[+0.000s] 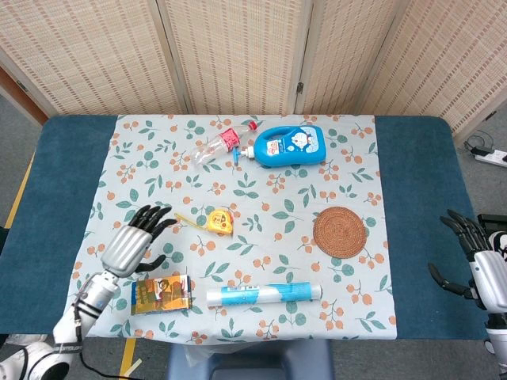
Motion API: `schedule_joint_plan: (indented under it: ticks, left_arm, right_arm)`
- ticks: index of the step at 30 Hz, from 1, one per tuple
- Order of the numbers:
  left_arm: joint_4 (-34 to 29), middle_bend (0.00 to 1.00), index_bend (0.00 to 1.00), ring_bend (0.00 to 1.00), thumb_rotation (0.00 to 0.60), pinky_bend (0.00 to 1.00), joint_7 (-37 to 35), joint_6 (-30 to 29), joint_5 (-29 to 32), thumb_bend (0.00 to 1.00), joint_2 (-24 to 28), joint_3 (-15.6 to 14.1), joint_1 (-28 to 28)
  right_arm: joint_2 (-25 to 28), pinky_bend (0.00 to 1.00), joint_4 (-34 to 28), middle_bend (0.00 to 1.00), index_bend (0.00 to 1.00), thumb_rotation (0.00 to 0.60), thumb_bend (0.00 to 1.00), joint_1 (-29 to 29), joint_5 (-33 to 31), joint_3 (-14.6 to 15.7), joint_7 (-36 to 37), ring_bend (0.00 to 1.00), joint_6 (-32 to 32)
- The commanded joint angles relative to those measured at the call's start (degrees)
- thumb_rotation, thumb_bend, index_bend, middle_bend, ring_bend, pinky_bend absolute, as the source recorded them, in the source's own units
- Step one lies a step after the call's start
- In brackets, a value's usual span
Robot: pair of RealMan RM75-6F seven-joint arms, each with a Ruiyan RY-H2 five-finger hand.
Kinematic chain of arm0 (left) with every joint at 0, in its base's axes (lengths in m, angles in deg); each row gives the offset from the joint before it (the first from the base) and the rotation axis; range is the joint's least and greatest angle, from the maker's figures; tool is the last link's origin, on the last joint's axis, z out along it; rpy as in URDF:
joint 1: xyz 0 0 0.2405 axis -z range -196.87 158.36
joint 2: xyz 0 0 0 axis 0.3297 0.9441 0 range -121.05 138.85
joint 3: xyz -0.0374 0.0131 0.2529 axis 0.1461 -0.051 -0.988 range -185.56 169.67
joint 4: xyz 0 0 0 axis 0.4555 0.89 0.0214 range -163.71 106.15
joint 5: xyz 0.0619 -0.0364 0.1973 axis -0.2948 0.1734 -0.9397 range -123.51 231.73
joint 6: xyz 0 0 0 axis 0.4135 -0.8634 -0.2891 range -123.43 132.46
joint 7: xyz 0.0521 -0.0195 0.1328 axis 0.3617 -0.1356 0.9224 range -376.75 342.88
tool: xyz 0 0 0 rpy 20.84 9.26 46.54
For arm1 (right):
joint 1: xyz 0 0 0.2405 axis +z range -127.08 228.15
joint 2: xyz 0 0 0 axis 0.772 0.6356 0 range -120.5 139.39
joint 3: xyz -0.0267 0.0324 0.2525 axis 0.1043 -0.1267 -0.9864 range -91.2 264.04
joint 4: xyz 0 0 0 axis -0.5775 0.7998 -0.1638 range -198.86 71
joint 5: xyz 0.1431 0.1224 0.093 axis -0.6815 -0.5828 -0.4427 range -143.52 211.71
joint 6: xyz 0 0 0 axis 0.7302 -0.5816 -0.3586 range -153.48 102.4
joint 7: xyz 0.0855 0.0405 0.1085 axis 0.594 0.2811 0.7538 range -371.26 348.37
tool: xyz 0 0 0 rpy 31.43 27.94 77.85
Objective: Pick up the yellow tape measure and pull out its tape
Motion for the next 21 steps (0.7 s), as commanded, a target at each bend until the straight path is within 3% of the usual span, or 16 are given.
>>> schedule_joint_plan:
  ticks: [1, 8, 21]
  left_arm:
    - [3.36, 0.09, 0.17, 0.06, 0.600, 0.00, 3.92, 5.98, 5.68, 0.33, -5.17, 2.36, 5.15]
    - [9.71, 0.09, 0.14, 0.05, 0.600, 0.00, 9.13, 11.46, 14.46, 0.32, -11.78, 4.18, 10.56]
    - [18.89, 0.09, 0.16, 0.06, 0.600, 0.00, 18.97, 15.43, 28.56, 0.32, -21.12, 6.86, 19.45]
  right_arm:
    - [-0.22, 0.00, 0.05, 0.07, 0.13, 0.600, 0.40, 0.08, -0.41, -0.21, -0.09, 0.08, 0.24]
    - [-0.29, 0.00, 0.29, 0.07, 0.13, 0.600, 0.40, 0.09, -1.00, -0.47, -0.24, 0.08, 0.61]
    - [0.52, 0.00, -0.06, 0.07, 0.13, 0.600, 0.40, 0.07, -1.35, -0.69, -0.53, 0.08, 1.03]
